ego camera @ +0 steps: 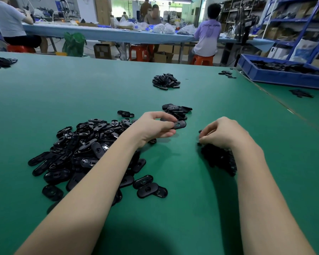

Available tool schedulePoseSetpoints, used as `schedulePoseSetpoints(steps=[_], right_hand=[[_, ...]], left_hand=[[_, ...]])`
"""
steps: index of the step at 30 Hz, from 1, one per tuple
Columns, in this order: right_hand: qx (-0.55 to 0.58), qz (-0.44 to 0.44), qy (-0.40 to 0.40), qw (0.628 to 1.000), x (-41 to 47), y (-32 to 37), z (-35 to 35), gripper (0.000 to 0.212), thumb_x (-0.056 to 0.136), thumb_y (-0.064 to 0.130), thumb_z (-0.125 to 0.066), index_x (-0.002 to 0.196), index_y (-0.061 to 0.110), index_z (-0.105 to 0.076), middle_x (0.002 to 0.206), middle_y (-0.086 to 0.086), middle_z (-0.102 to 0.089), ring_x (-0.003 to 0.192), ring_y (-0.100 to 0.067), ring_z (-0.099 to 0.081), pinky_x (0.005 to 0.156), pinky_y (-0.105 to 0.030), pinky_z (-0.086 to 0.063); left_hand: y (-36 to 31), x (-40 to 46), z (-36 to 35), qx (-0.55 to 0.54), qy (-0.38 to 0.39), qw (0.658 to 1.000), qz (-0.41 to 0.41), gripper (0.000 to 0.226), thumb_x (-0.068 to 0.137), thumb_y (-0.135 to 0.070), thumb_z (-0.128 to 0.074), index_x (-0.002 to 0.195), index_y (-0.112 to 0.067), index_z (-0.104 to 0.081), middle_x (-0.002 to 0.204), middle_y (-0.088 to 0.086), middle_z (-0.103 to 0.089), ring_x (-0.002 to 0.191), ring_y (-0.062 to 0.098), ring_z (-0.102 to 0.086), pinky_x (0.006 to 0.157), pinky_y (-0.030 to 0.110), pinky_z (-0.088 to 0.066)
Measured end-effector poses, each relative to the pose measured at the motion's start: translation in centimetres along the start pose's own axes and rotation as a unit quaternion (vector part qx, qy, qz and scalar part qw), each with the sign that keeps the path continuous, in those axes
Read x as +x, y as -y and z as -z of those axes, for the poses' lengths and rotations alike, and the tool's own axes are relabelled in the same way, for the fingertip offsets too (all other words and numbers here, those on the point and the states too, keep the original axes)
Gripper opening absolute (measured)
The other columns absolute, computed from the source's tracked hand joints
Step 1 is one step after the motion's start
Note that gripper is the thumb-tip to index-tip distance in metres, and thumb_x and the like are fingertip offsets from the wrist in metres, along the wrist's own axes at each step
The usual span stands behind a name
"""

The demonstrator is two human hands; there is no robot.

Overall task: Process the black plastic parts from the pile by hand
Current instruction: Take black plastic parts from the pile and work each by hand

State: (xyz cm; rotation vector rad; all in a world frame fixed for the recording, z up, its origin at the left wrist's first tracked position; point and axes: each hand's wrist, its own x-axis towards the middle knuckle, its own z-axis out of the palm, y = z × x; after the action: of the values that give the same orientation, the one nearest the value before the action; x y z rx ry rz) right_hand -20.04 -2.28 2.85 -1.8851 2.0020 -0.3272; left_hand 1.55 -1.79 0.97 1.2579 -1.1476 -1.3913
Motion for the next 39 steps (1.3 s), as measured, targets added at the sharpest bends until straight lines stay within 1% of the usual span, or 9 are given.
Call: schedulePoseSetpoints(steps=[6, 11, 17, 19, 23, 27, 32, 36, 39], right_hand=[[-0.018, -0.024, -0.013, 0.999, -0.3, 0.3, -0.6, 0.006, 0.079, 0.034, -0.079, 0.083, 0.037, -0.078, 0.101, 0.009, -0.073, 0.099, -0.019, -0.065, 0.08, -0.028, -0.047], [0.045, 0.012, 0.001, 0.999, 0.1, 0.4, -1.2, 0.004, 0.079, 0.031, -0.077, 0.079, 0.028, -0.075, 0.093, 0.006, -0.075, 0.097, -0.019, -0.067, 0.091, -0.035, -0.055], [0.278, 0.104, -0.01, 0.955, -0.3, 1.9, -1.6, 0.007, 0.081, 0.024, -0.078, 0.082, 0.023, -0.071, 0.074, 0.008, -0.074, 0.055, -0.008, -0.048, 0.049, -0.014, -0.04], [0.314, 0.131, -0.014, 0.94, -0.4, 2.4, -1.8, 0.007, 0.083, 0.02, -0.079, 0.083, 0.02, -0.072, 0.069, 0.004, -0.066, 0.053, -0.008, -0.045, 0.045, -0.012, -0.035], [0.345, 0.15, -0.014, 0.927, -0.5, 2.9, -2.2, 0.004, 0.084, 0.013, -0.081, 0.086, 0.016, -0.077, 0.068, 0.006, -0.067, 0.055, 0.0, -0.054, 0.053, -0.007, -0.038], [0.355, 0.157, -0.017, 0.921, -0.5, 3.0, -2.3, 0.004, 0.088, 0.015, -0.077, 0.089, 0.016, -0.081, 0.064, 0.019, -0.07, 0.055, 0.01, -0.057, 0.05, -0.002, -0.036], [0.381, 0.133, -0.011, 0.915, -0.6, 3.2, -2.2, 0.006, 0.087, 0.013, -0.078, 0.091, 0.017, -0.079, 0.063, 0.014, -0.07, 0.048, 0.007, -0.054, 0.05, -0.004, -0.036], [0.38, 0.095, -0.017, 0.92, -0.7, 3.1, -1.9, 0.008, 0.086, 0.014, -0.077, 0.083, 0.022, -0.079, 0.067, 0.014, -0.07, 0.046, 0.007, -0.05, 0.047, -0.011, -0.037], [0.37, 0.063, -0.03, 0.927, -0.7, 3.1, -1.7, 0.007, 0.083, 0.021, -0.078, 0.078, 0.026, -0.079, 0.068, 0.01, -0.066, 0.049, 0.0, -0.047, 0.045, -0.016, -0.034]], left_hand=[[0.0, 0.0, 0.4, -0.022, -0.006, 1.0, 0.012, 0.016, 0.091, 0.011, -0.063, 0.095, -0.002, -0.073, 0.085, 0.014, -0.073, 0.077, 0.021, -0.075, 0.071, 0.02, -0.06], [-0.1, 0.0, 0.4, -0.026, -0.002, 1.0, 0.017, 0.023, 0.091, 0.013, -0.06, 0.1, -0.004, -0.071, 0.1, 0.018, -0.068, 0.079, 0.021, -0.075, 0.074, 0.021, -0.061], [-0.1, -0.3, -0.4, -0.018, 0.005, 1.0, -0.012, 0.032, 0.095, 0.012, -0.051, 0.101, -0.012, -0.071, 0.093, 0.012, -0.066, 0.076, 0.015, -0.074, 0.073, 0.018, -0.059], [-0.2, -0.3, -0.6, -0.002, 0.01, 1.0, -0.009, 0.027, 0.096, 0.009, -0.053, 0.097, -0.012, -0.07, 0.094, 0.012, -0.068, 0.074, 0.015, -0.073, 0.074, 0.02, -0.06], [-0.2, -0.2, -0.8, 0.014, 0.02, 1.0, 0.003, 0.006, 0.098, -0.008, -0.062, 0.094, -0.013, -0.064, 0.091, 0.009, -0.071, 0.077, 0.017, -0.074, 0.074, 0.023, -0.061], [-0.2, -0.1, -0.4, 0.049, 0.0, 0.999, -0.012, 0.017, 0.099, -0.028, -0.064, 0.098, -0.013, -0.071, 0.092, 0.002, -0.074, 0.078, 0.012, -0.068, 0.067, 0.017, -0.055], [-0.4, -0.3, -0.5, -0.007, -0.015, 1.0, -0.009, 0.004, 0.097, -0.01, -0.064, 0.1, -0.009, -0.063, 0.084, 0.011, -0.072, 0.068, 0.015, -0.07, 0.06, 0.017, -0.055], [-0.5, -0.4, -0.4, -0.017, -0.011, 0.999, -0.028, 0.023, 0.095, 0.001, -0.061, 0.117, -0.005, -0.062, 0.093, 0.021, -0.072, 0.079, 0.02, -0.075, 0.07, 0.022, -0.06], [-0.4, -0.6, -0.2, -0.015, 0.004, 0.999, -0.045, 0.023, 0.093, 0.005, -0.061, 0.114, -0.004, -0.064, 0.096, 0.019, -0.074, 0.084, 0.022, -0.075, 0.073, 0.025, -0.061]])
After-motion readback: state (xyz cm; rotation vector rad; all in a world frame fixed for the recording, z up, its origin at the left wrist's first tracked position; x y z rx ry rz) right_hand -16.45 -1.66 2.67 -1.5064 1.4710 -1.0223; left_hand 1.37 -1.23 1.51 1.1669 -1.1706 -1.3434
